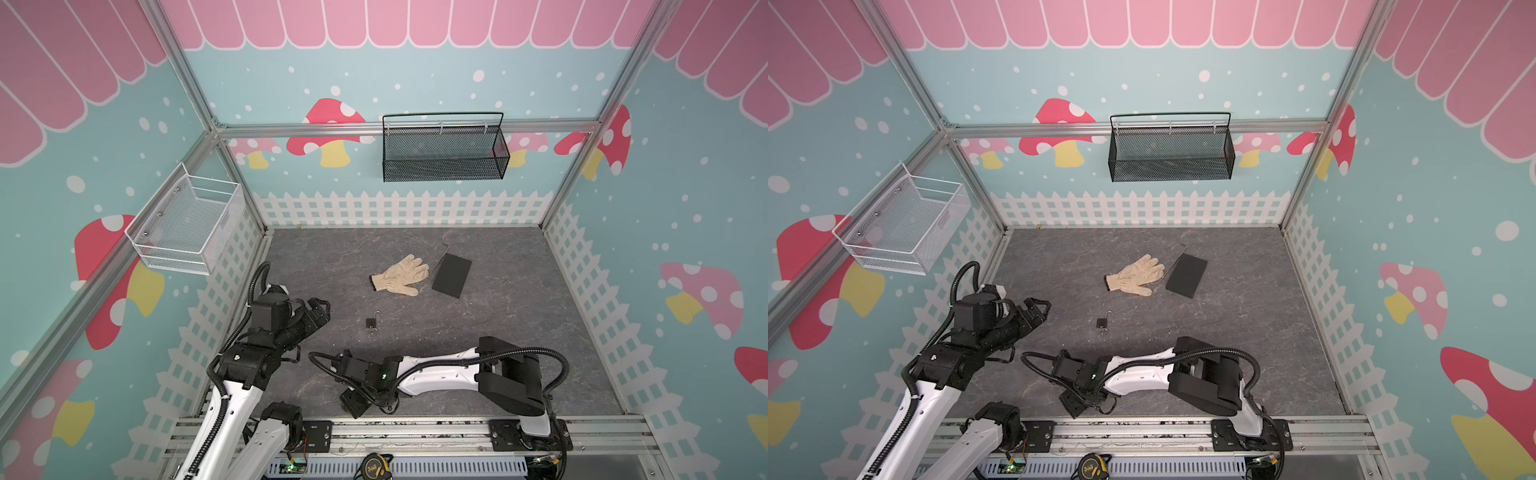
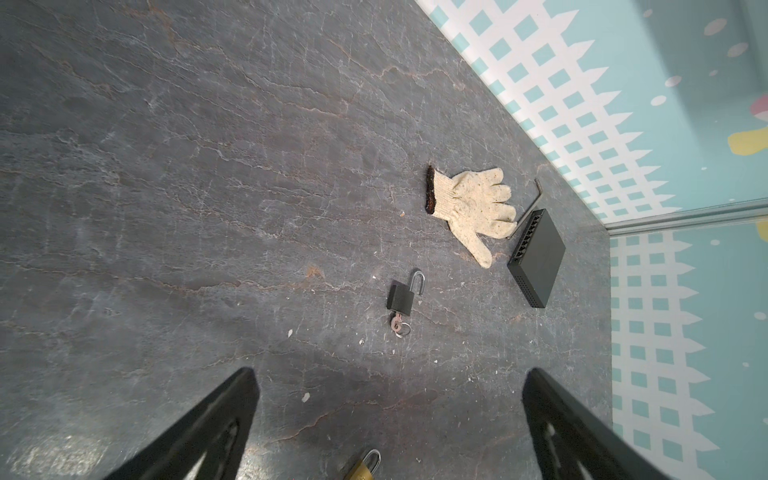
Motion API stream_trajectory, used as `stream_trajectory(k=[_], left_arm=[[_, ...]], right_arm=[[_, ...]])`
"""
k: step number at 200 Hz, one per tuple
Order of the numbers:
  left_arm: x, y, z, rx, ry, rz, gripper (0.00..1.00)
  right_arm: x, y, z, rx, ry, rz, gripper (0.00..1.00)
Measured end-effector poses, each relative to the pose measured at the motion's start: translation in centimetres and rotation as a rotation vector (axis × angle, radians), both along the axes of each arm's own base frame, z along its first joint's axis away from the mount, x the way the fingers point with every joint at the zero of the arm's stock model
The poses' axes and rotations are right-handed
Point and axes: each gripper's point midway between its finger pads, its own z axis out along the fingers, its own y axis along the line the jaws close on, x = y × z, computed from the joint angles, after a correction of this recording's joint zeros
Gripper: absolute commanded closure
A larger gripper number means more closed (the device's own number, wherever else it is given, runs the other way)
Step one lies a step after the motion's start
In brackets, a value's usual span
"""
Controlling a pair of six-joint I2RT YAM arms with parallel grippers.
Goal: Unlock with the key
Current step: 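Move the right gripper over the small silver key beside the brass padlock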
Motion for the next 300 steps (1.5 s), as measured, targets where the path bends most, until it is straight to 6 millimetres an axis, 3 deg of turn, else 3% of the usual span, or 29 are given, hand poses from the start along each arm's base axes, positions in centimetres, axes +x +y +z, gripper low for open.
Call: stream_trajectory(k=[55,74,110,166,238,277,300], left_arm=[[-0.2,0.8,0.7,0.008,-0.033,0.046,0.01],[-0.2,1.0,0.8,0.009,-0.037,0.059,0.01],[-0.4,1.2,1.0,0.003,-0.046,0.078,0.01],[-0.5,1.3,1.3,-0.007,-0.054,0.088,0.01],[-0.9,1.4,1.5,-0.034,-0.071,0.112,0.01],[-1.2,2.1,2.2,-0.039,-0.106,0.151,0.01],[-1.6,2.6,2.6,-0.038,-0.128,0.178,0.01]], right_arm=[[1.8,1.5,-0.2,-0.013,-0.083,0.036,0.49],[2.1,1.6,-0.3,-0.024,-0.098,0.057,0.57],[2.5,1.6,-0.4,-0.045,-0.128,0.086,0.59],[2.6,0.2,-0.6,-0.094,-0.142,0.093,0.59],[2.8,-3.6,-0.6,-0.190,-0.167,0.061,0.56],[2.2,-2.9,0.2,-0.167,-0.173,0.082,0.57],[2.1,-1.5,1.2,-0.121,-0.183,0.104,0.60]])
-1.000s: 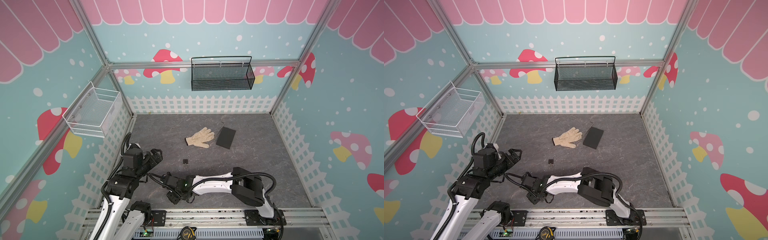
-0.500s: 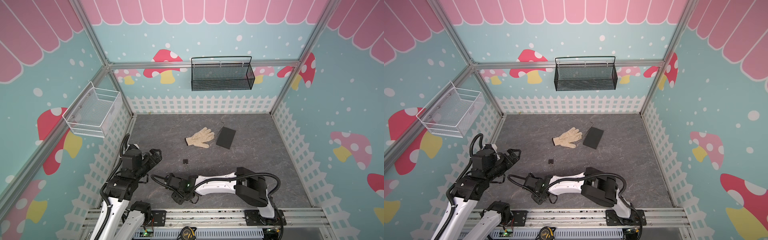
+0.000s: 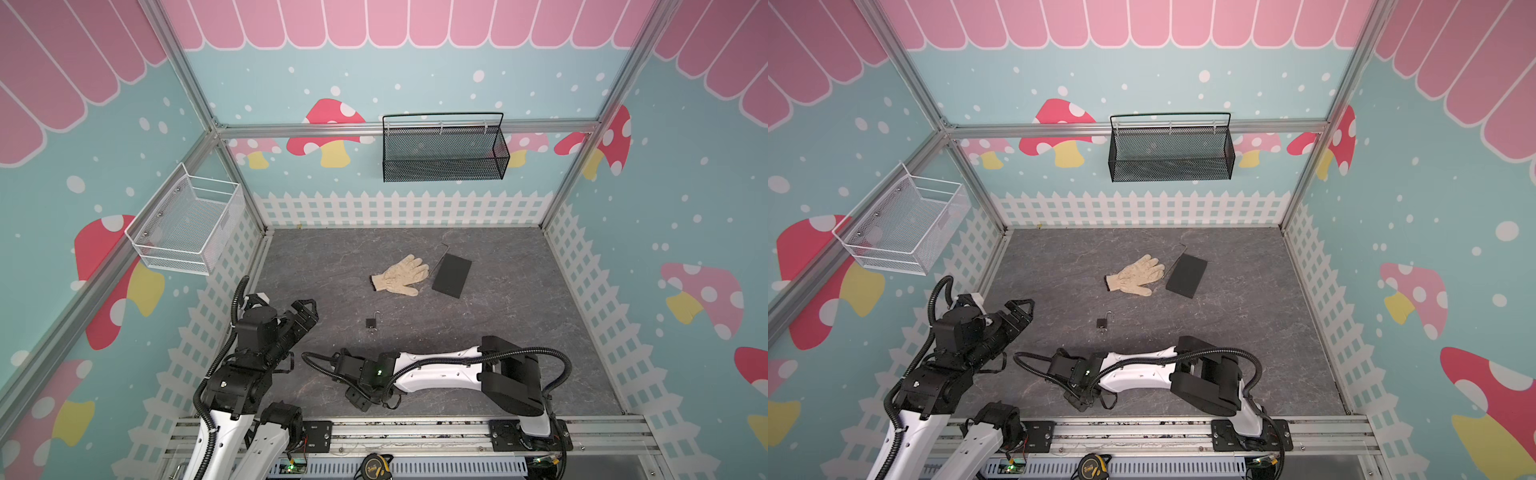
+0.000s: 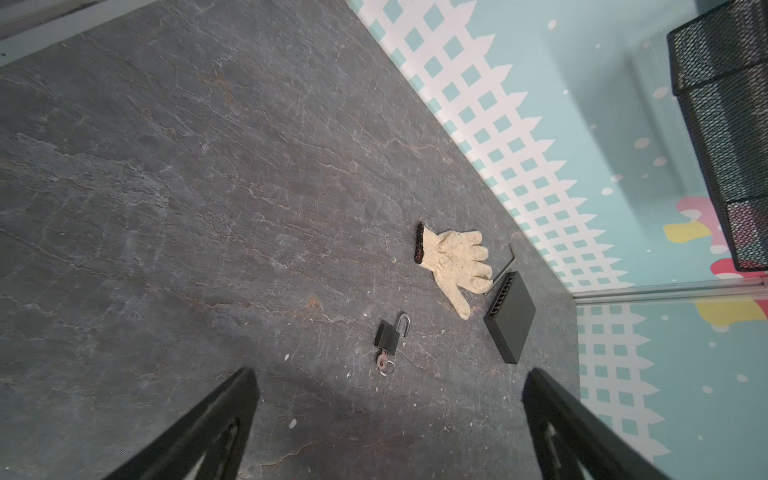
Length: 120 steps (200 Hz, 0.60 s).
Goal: Unlock with the key
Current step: 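Move the right gripper over the small silver key beside the brass padlock, then lower the right gripper and close it on the small silver key ring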
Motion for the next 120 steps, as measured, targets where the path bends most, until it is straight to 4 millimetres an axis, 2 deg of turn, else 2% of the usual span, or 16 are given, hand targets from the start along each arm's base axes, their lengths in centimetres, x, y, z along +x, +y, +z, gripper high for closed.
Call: stream_trajectory(k=[27,57,120], left_arm=[[-0.4,0.4,0.2,-0.002,-0.011,0.026,0.01],[-0.7,0.7,0.3,-0.008,-0.017,0.044,0.01],[-0.8,0.9,0.2,-0.009,-0.010,0.054,0.01]], right_arm=[[-0.1,1.0,0.3,0.037,-0.006,0.032,0.61],[-0.1,1.5,-0.3,0.038,-0.010,0.059,0.63],[-0.2,1.9,-1.4,0.031,-0.011,0.094,0.73]])
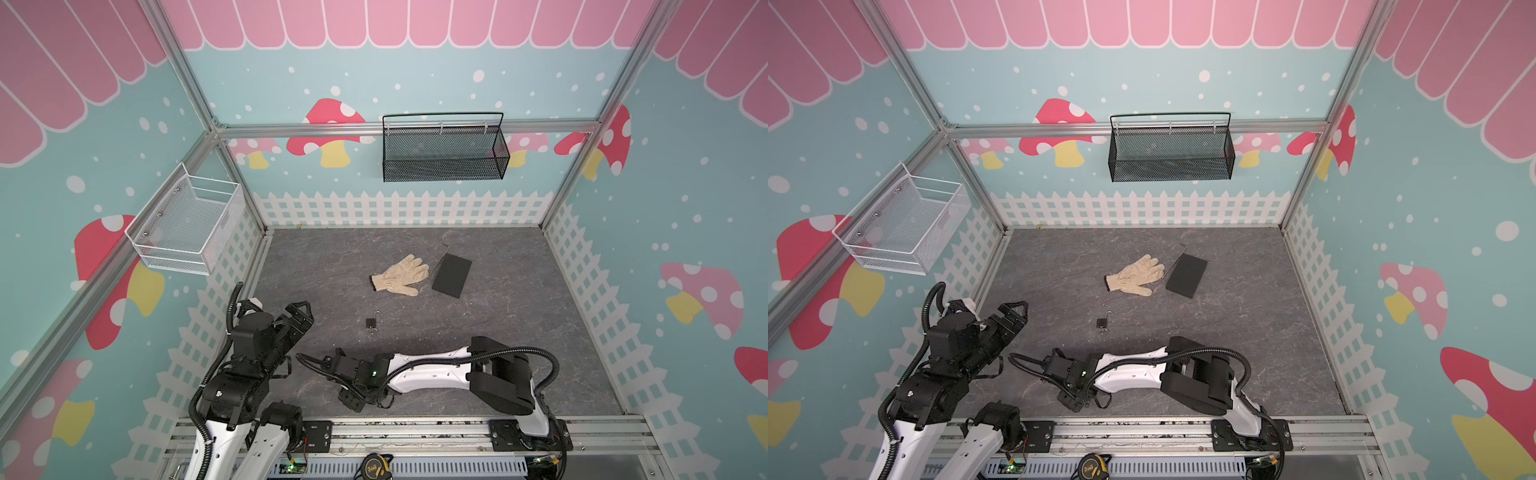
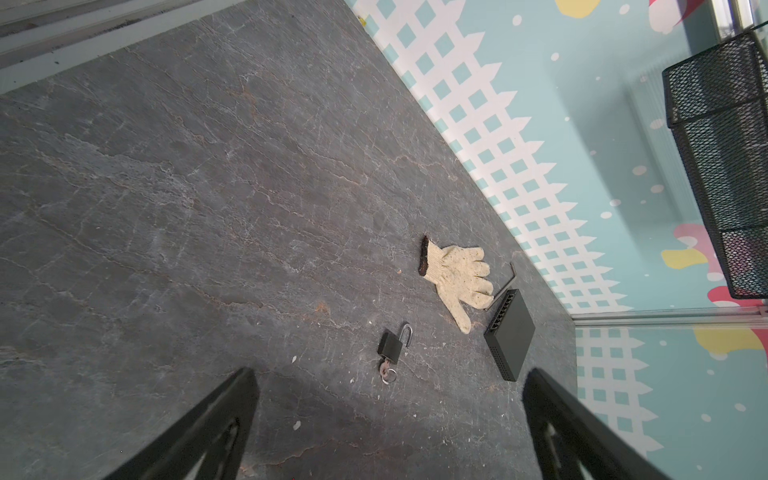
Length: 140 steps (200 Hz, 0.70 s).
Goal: Unlock with the key
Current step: 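Lower the right gripper and close it on the small silver key ring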
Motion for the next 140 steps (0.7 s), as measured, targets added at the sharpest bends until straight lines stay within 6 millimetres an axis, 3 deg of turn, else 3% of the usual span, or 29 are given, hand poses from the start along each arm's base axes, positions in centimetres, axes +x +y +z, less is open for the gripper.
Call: stream_trajectory(k=[46,106,123,140], left_arm=[[0.00,0.07,0.01,-0.008,0.000,0.009,0.01],[-0.04,0.08,-0.23,-0.013,0.005,0.013,0.01],[-0.07,0.08,-0.24,-0.016,0.004,0.015,0.01],[-0.09,0.09,-0.23,-0.018,0.002,0.017,0.01]], right_arm=[[-0.11,0.13,-0.02,0.005,0.000,0.016,0.82],[-0.26,-0.04,-0.48,0.005,-0.003,0.036,0.83],[-0.26,-0.06,-0.53,0.004,-0.005,0.039,0.92],[-0.23,-0.09,-0.61,0.004,-0.009,0.043,0.92]])
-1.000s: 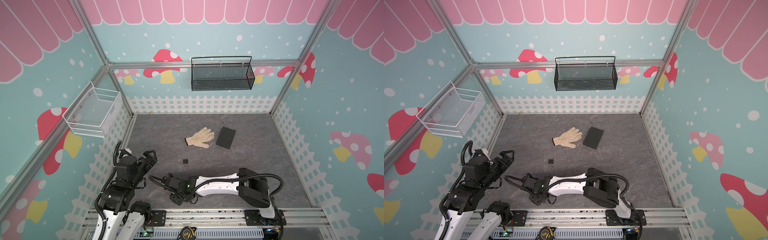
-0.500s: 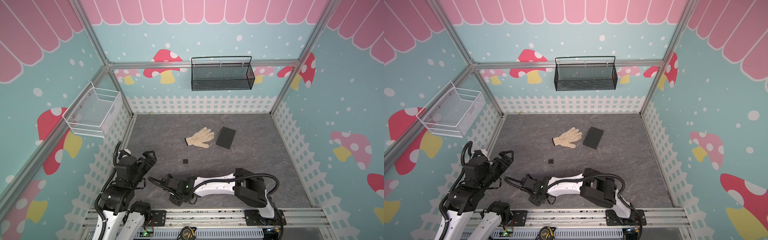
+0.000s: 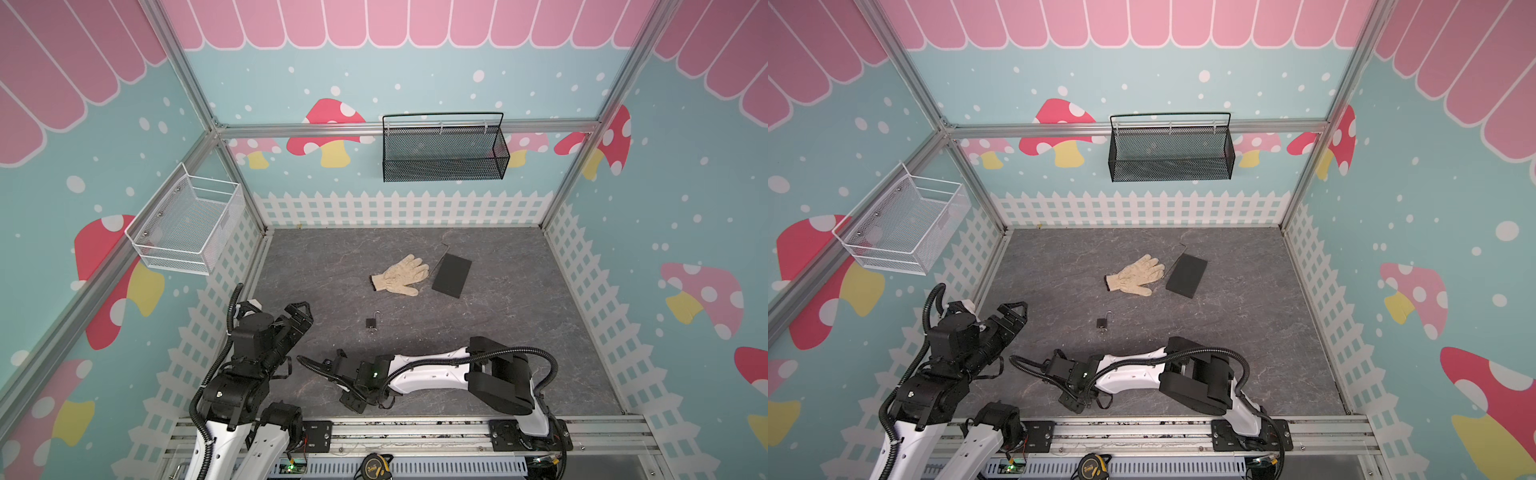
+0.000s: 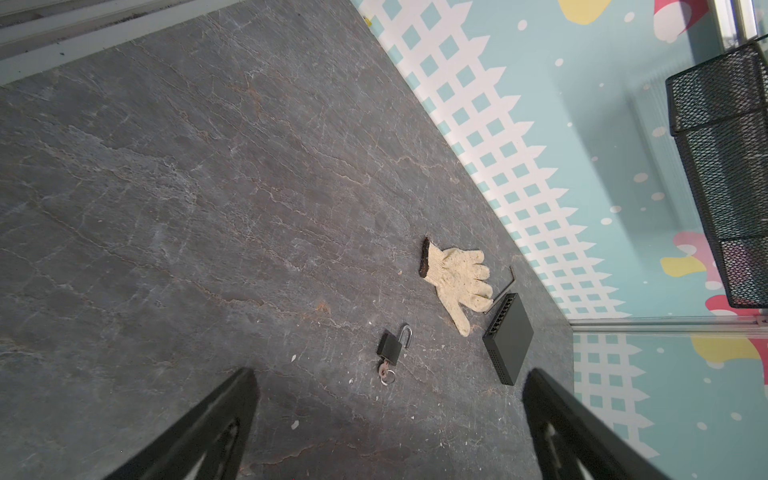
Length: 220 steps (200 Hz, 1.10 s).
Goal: Unlock with the key
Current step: 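Lower the right gripper and close it on the small silver key ring, then lift the key with the right gripper while the left gripper rises to meet it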
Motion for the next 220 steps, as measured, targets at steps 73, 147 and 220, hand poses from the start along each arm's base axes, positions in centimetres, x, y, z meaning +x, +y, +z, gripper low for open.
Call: stream_trajectory(k=[73,147,220], left_arm=[[-0.1,0.0,0.1,-0.014,-0.006,0.007,0.01],[-0.5,-0.1,-0.2,-0.019,0.010,0.003,0.01],[0.4,-2.8,-0.3,-0.048,0.013,-0.157,0.14]], right_arm=[[1.1,-1.6,0.2,0.023,-0.051,0.016,1.00],[3.5,-3.9,5.5,0.185,-0.229,0.062,1.00],[9.6,-6.6,11.7,0.333,-0.303,-0.044,1.00]])
